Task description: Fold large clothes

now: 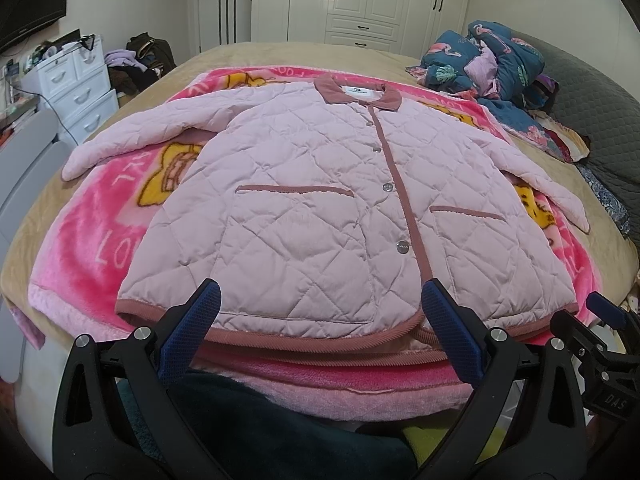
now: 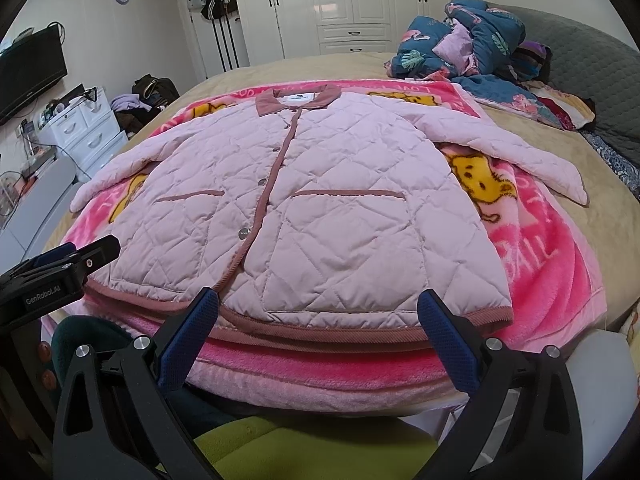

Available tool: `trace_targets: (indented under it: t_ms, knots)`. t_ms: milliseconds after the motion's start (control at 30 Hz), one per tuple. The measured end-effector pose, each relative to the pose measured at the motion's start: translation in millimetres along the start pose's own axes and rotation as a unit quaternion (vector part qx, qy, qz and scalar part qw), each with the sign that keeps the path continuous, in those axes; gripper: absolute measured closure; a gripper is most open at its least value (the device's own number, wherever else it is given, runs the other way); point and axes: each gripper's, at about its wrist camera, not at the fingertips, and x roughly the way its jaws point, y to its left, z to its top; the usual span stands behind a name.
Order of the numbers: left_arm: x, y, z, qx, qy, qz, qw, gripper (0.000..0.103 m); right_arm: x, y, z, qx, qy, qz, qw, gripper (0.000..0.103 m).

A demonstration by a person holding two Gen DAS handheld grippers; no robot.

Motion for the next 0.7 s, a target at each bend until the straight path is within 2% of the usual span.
trace_targets:
  t_ms: [300, 400, 700]
  knots:
    - [-0.7, -0.3, 0.2, -0.002, 0.0, 0.001, 1.0, 0.009, 4.8, 2.6, 5.0, -0.013, 0.004, 0.003, 1.0, 0.004]
    - [3.2, -0.9, 9.0, -0.005, -0.003, 0.005, 1.0, 0.009, 9.0, 5.5, 12.1, -0.033, 0.008, 0.0, 0.999, 0.004]
    - [17.9, 1.7, 43.5, -0.01, -0.011, 0.018, 0.9997, 0.009, 16.8, 3.1, 46.4, -0.032, -0.004, 0.007, 0.999, 0.004]
